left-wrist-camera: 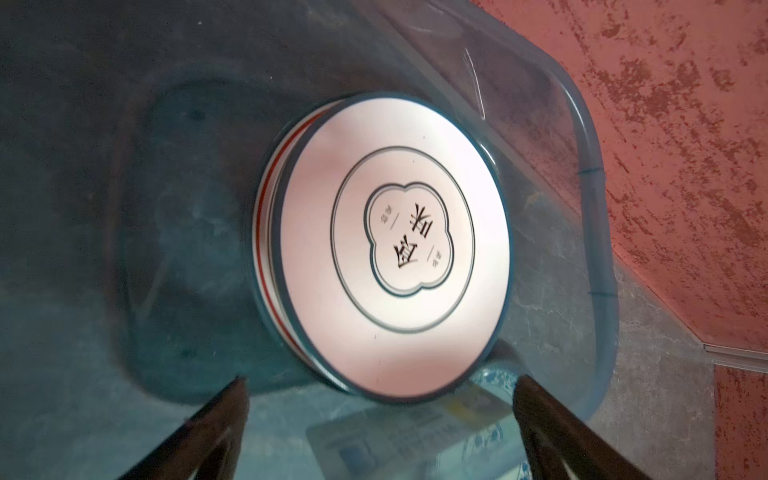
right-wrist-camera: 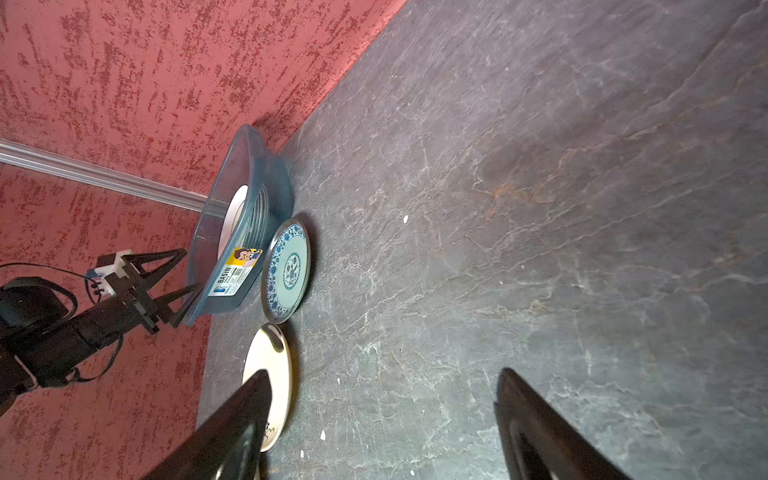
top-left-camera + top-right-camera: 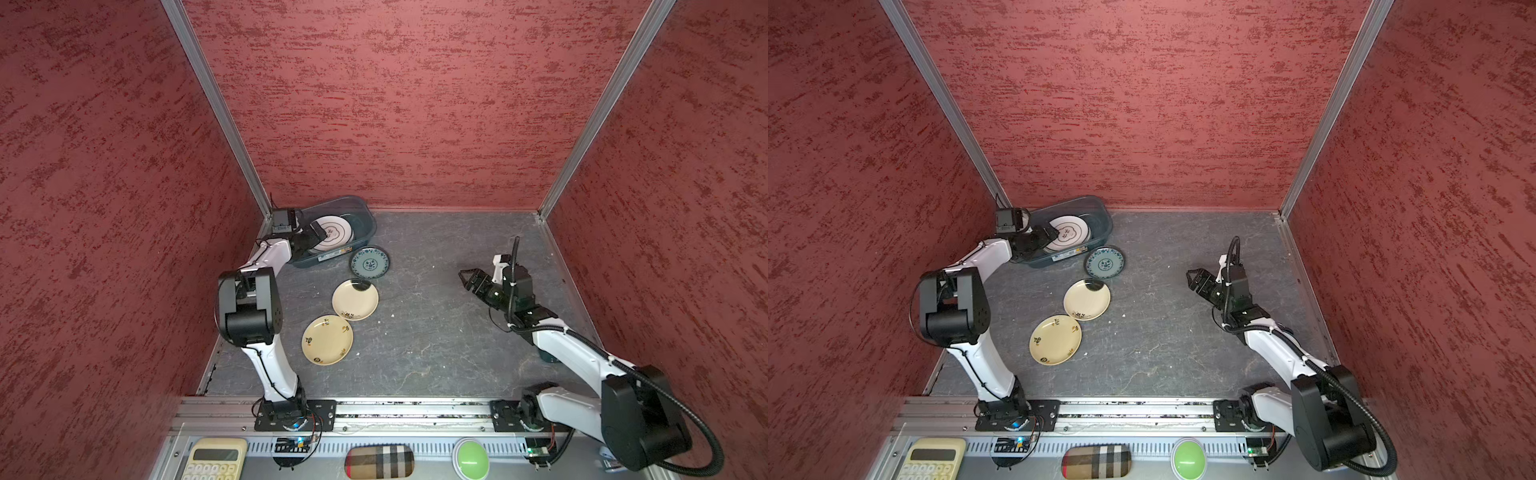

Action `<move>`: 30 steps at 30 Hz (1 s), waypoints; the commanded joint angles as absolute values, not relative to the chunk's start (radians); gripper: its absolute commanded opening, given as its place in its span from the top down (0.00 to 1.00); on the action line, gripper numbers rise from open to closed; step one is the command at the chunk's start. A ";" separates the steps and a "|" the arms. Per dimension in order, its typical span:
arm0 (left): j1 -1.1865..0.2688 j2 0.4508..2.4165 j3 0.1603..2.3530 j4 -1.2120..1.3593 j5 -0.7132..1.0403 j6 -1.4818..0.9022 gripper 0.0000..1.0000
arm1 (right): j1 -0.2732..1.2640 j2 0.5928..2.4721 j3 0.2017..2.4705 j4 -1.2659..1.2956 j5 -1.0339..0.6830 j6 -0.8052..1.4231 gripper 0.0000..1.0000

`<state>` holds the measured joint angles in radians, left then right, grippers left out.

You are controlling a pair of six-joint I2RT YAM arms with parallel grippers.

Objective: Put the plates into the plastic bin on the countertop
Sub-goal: 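Move the left gripper down toward the cream plates nearer the robot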

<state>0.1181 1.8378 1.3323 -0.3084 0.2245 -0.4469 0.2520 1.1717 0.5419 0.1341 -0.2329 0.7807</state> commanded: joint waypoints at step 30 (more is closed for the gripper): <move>-0.179 0.959 0.603 -0.711 -0.138 -0.710 0.00 | 0.282 1.035 0.565 0.186 -0.366 0.621 0.14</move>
<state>-0.1581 0.9710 0.6193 -0.6514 -0.0959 -0.6632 0.2745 1.0607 0.5587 0.1822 -0.3622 0.6483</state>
